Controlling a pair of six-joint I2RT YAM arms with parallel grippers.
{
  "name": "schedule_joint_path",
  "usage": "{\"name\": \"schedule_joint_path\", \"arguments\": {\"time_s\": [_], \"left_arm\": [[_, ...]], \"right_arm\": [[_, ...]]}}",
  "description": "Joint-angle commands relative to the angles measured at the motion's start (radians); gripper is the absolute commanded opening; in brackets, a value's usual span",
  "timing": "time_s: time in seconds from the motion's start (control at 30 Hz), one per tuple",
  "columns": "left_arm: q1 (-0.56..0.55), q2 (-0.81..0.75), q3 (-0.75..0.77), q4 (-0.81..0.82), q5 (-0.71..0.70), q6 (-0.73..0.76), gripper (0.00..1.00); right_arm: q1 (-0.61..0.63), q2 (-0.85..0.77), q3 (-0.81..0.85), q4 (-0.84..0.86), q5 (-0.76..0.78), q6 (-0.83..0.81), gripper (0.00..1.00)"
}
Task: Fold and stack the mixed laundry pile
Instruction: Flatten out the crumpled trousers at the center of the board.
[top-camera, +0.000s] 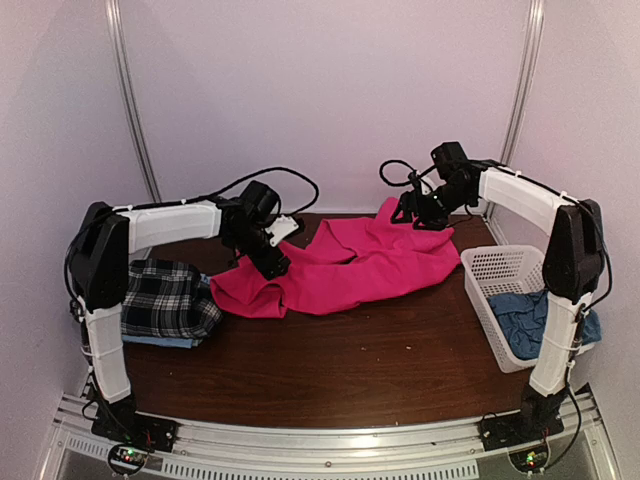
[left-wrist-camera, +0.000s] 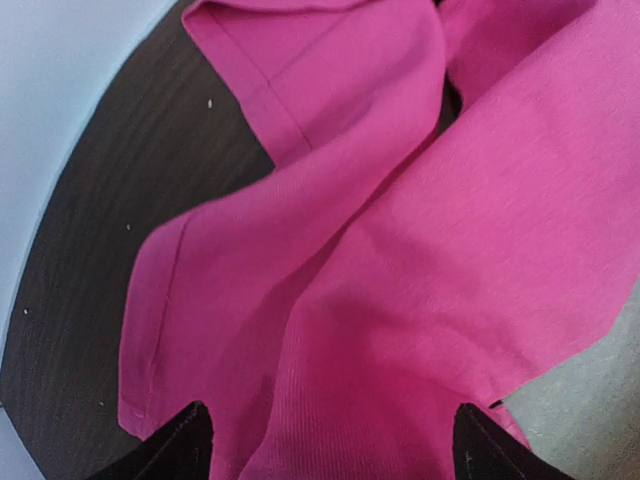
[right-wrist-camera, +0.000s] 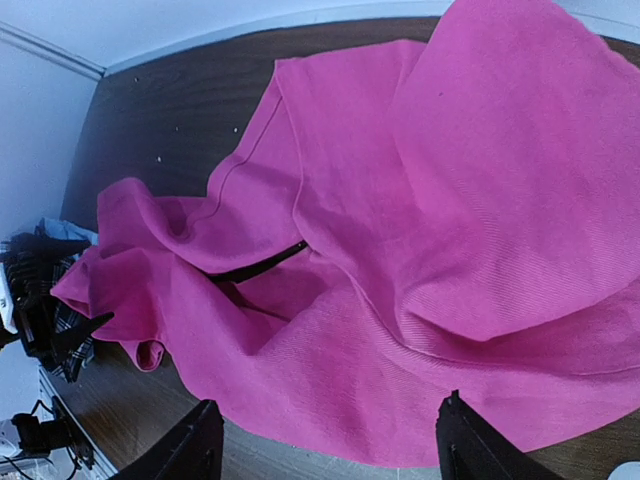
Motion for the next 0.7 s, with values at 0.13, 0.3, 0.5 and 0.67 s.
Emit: {"name": "schedule_joint_path", "arguments": {"time_s": [0.13,0.3,0.5,0.67], "left_arm": [[0.055,0.168,0.124,-0.205,-0.217,-0.034,0.52],[0.148,0.142,0.124,-0.258,-0.258,-0.104,0.07],[0.218,0.022,0.116,-0.124,0.012,-0.160,0.00],[0.214,-0.029,0.218,-0.085,0.270,-0.172,0.00]], "right_arm": [[0.025,0.085,0.040,-0.074,0.140,-0.079,0.73],[0.023,0.105,0.057,-0.110,0.169,-0.098,0.74],[0.021,0.075,0.043,-0.111,0.130,-0.143,0.74],[0.030,-0.107,-0.174,0.091,0.055,-0.163,0.74]]}}
